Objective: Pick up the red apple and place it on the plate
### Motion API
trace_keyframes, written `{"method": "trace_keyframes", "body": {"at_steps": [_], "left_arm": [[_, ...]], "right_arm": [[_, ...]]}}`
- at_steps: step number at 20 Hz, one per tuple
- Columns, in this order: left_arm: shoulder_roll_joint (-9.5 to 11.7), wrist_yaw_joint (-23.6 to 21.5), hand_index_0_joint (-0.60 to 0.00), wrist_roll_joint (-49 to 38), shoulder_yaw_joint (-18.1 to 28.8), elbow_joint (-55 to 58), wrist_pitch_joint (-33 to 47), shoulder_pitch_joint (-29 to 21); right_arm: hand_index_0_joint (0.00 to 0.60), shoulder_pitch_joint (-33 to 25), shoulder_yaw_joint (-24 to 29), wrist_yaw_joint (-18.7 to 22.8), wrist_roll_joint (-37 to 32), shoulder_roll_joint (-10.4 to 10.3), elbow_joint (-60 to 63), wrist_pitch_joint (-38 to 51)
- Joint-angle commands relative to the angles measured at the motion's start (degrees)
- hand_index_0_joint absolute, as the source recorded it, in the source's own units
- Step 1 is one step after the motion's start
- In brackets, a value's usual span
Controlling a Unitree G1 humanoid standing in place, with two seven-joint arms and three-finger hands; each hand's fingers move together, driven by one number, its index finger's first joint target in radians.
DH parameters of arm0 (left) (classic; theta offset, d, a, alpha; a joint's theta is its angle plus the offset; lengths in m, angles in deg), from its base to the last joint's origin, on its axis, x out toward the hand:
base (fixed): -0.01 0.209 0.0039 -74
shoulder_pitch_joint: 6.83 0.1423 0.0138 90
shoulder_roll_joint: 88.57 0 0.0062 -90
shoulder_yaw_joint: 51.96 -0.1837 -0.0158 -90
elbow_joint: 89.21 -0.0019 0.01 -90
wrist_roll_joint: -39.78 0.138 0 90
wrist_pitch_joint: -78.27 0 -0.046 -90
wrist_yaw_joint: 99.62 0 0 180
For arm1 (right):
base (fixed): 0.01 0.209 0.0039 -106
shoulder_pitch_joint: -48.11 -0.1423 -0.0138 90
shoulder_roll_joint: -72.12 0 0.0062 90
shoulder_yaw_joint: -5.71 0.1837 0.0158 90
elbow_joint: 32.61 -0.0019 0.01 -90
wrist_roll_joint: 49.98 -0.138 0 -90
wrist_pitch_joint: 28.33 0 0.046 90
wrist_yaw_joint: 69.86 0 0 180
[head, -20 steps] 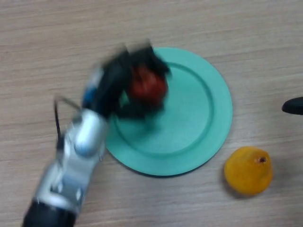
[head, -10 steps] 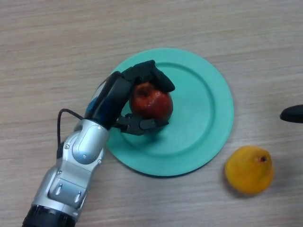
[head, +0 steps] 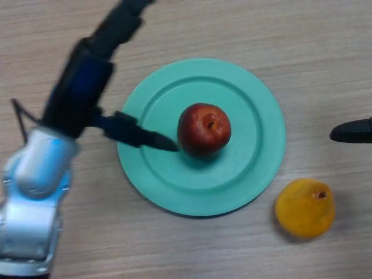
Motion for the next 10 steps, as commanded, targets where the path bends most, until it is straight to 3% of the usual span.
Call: {"method": "trace_keyframes", "body": {"at_steps": [1,2,4,6,7,10], "left_arm": [[3.56,-0.32,0.000,-4.97,6.40,3.64,0.74,-0.25],[4.89,2.69,0.000,-13.59,9.21,7.18,-7.91,1.71],[6.71,4.48,0.000,-17.80,11.07,9.81,-14.74,4.20],[6.68,6.65,0.000,-18.58,12.15,10.54,-16.22,6.90],[6.44,6.52,0.000,-19.07,12.70,10.43,-16.36,7.09],[8.34,3.33,0.000,-20.22,14.93,9.28,-19.90,5.40]], "right_arm": [[0.000,-2.96,1.28,0.06,1.07,2.21,-2.07,5.81],[0.000,-3.43,1.02,-0.91,1.69,2.29,-1.95,5.18],[0.000,-3.17,1.25,-2.02,2.05,2.04,-1.59,5.59],[0.000,-2.92,-1.03,-3.32,4.83,1.86,-1.01,6.73],[0.000,-2.87,-1.59,-3.87,5.60,1.55,-0.93,7.09],[0.000,-3.87,-3.50,-5.96,7.63,-0.24,-0.58,8.00]]}}
